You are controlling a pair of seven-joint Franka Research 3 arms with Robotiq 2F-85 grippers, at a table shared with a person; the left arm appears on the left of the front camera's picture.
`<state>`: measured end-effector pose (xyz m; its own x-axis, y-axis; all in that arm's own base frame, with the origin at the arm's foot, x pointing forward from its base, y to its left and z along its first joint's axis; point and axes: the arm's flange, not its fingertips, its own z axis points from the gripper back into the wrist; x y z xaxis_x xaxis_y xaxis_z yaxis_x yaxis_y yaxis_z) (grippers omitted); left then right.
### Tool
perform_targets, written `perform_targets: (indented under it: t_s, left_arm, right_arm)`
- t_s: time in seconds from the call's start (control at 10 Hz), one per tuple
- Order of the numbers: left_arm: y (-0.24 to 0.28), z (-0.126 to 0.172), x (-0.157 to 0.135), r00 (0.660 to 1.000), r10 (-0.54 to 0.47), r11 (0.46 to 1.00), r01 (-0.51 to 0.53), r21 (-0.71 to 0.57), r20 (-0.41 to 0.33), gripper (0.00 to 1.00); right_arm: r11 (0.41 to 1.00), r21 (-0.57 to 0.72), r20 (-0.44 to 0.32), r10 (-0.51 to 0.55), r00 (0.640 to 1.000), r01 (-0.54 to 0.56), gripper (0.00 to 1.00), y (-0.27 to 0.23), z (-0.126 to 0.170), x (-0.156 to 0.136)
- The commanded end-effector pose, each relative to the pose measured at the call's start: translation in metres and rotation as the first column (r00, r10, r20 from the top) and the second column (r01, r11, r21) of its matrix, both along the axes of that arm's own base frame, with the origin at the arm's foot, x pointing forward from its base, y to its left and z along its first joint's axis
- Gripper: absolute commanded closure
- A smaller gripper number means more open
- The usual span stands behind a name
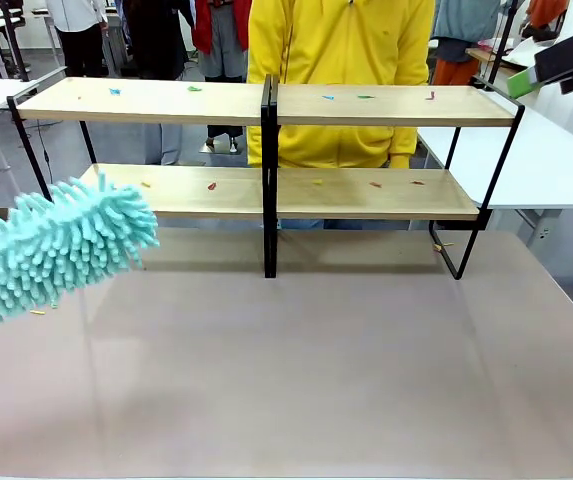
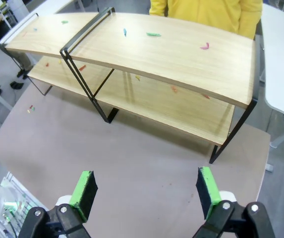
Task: Clean the shelves.
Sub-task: Clean a randomly selected level of the Shelf with the Duster, then clean another randomly selected level of the Shelf with the Duster.
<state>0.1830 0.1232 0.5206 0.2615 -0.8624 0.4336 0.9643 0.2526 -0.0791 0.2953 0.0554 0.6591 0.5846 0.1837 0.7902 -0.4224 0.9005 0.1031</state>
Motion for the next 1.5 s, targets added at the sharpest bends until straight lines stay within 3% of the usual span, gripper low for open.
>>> perform_targets:
  t_s: [0.0, 0.3, 0.4, 0.5, 0.6, 1.4]
  left_arm:
    - [0.000, -0.039, -0.014, 0.998, 0.037, 0.978, -0.026, -0.206, 0.046, 0.87]
    - [0.065, 0.031, -0.013, 0.997, 0.075, 0.967, -0.068, -0.244, 0.021, 0.87]
    - [0.085, 0.046, -0.015, 0.991, 0.127, 0.963, -0.111, -0.247, 0.050, 0.87]
    - [0.094, 0.051, -0.008, 0.987, 0.157, 0.956, -0.157, -0.249, -0.021, 0.87]
    - [0.064, 0.025, -0.018, 0.992, 0.119, 0.968, -0.107, -0.227, 0.040, 0.87]
    - [0.064, 0.025, -0.018, 0.992, 0.119, 0.968, -0.107, -0.227, 0.040, 0.87]
  right_arm:
    - [1.000, 0.006, -0.001, 0.001, 1.000, -0.001, 0.00, -0.001, 0.000, 0.001]
    - [1.000, 0.006, -0.001, 0.001, 1.000, -0.001, 0.00, -0.001, 0.000, 0.001]
    - [1.000, 0.006, -0.001, 0.001, 1.000, -0.001, 0.00, -0.001, 0.000, 0.001]
    - [1.000, 0.006, -0.001, 0.001, 1.000, -0.001, 0.00, -0.001, 0.000, 0.001]
    - [1.000, 0.006, -0.001, 0.001, 1.000, -0.001, 0.00, -0.001, 0.000, 0.001]
    - [1.000, 0.006, -0.001, 0.001, 1.000, -0.001, 0.00, -0.001, 0.000, 0.001]
